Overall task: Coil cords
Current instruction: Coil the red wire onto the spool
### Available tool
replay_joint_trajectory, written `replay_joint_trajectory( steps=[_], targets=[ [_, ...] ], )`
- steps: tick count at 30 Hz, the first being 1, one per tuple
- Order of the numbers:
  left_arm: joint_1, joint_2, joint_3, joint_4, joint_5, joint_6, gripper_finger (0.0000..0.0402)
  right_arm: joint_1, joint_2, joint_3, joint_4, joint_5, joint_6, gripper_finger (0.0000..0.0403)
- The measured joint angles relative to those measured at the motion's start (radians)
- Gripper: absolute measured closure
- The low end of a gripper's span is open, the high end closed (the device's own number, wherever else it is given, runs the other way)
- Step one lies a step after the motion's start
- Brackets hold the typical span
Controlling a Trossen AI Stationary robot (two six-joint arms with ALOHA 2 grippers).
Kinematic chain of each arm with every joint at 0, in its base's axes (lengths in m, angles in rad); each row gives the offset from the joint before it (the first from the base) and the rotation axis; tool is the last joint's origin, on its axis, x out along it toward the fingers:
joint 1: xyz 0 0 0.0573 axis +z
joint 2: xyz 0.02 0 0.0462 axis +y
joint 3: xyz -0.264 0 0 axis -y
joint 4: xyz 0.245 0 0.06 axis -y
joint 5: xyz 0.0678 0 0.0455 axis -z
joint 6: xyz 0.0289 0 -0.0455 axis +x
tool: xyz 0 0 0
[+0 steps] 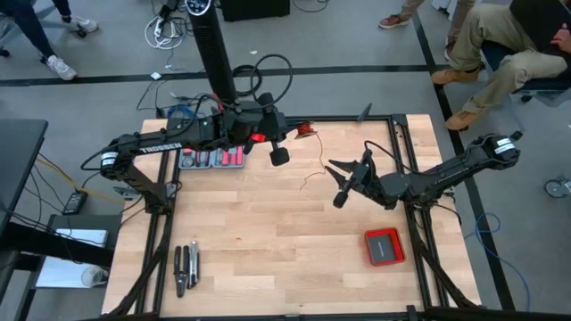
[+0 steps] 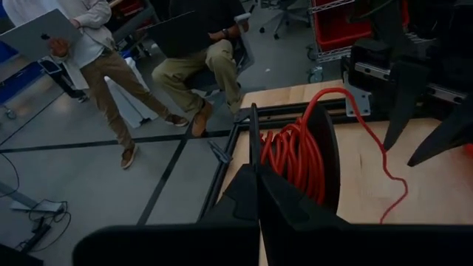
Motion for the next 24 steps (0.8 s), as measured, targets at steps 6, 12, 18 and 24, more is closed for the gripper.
replay_joint_trajectory(
  steps=[6, 12, 18, 24],
  targets=[
    [0.0, 0.0, 0.0, 0.005, 0.003, -0.001, 0.0401, -0.009, 0.0, 0.0, -0.013, -0.026, 0.026, 0.0314],
    [0.0, 0.0, 0.0, 0.031, 0.023, -0.005, 0.0401, -0.033, 0.014, 0.0, -0.04, -0.049, 0.068, 0.0314],
    [0.0, 0.0, 0.0, 0.027, 0.025, -0.005, 0.0401, -0.049, 0.031, 0.0, -0.054, -0.048, 0.08, 0.0315],
    [0.0, 0.0, 0.0, 0.019, 0.026, -0.006, 0.0401, -0.051, 0.033, 0.0, -0.056, -0.043, 0.076, 0.033]
  ],
)
